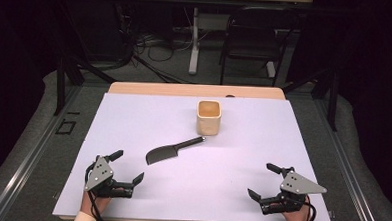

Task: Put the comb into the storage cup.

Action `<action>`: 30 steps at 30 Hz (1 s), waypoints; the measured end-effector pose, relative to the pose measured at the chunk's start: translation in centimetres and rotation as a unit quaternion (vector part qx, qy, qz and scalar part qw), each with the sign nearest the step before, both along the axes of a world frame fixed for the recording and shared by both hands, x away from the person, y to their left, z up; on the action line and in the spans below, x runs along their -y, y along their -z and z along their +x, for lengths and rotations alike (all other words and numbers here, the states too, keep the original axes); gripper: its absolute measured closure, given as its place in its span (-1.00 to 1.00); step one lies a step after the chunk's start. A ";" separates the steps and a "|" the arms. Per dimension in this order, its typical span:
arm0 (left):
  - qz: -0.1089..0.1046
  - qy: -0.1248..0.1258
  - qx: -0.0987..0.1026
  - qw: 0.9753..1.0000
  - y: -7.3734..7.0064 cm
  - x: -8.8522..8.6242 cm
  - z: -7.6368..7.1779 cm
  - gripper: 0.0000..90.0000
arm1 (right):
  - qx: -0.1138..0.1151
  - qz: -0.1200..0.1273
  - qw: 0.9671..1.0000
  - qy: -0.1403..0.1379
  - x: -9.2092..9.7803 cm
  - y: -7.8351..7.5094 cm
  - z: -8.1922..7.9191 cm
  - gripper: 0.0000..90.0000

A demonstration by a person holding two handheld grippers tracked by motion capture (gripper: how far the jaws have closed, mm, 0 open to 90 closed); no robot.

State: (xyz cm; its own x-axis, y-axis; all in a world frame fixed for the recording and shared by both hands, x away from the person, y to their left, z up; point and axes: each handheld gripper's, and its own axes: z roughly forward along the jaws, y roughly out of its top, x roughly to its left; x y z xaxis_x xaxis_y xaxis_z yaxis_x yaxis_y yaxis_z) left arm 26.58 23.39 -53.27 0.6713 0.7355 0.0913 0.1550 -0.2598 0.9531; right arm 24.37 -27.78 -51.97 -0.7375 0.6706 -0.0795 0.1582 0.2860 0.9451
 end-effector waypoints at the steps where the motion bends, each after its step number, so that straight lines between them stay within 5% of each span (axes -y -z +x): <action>1: -0.001 0.000 -0.001 1.000 0.0 0.0 0.1 -1.00 | 0.001 0.000 1.000 0.000 0.0 0.0 0.0 -1.00; 4: -0.009 -0.005 -0.006 1.000 -0.3 0.2 0.3 -1.00 | -0.002 -0.002 1.000 0.002 0.1 0.1 0.1 -1.00; 6: -0.042 0.013 -0.008 0.999 -1.0 0.0 0.4 -1.00 | -0.004 -0.001 1.000 0.004 0.1 0.1 0.1 -1.00; 8: -0.047 0.011 -0.007 0.999 -1.1 0.0 0.4 -1.00 | -0.004 0.001 1.000 0.001 0.0 0.1 0.1 -1.00; 19: -0.013 0.007 -0.054 0.998 -1.5 1.9 2.8 -1.00 | -0.005 -0.005 1.000 0.001 -0.2 0.1 0.1 -1.00; 30: 0.009 0.004 -0.067 0.998 -1.6 3.2 4.4 -1.00 | -0.008 -0.007 1.000 0.002 -0.2 0.1 0.1 -1.00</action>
State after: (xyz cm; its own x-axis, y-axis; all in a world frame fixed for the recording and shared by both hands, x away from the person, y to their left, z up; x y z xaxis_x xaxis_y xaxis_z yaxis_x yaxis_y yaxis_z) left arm 31.00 20.23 -51.64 0.6840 0.7293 0.0146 0.2781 -0.2792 0.9191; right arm 24.50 -27.56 -52.09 -0.7357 0.6729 -0.0773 0.1740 0.2981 0.9385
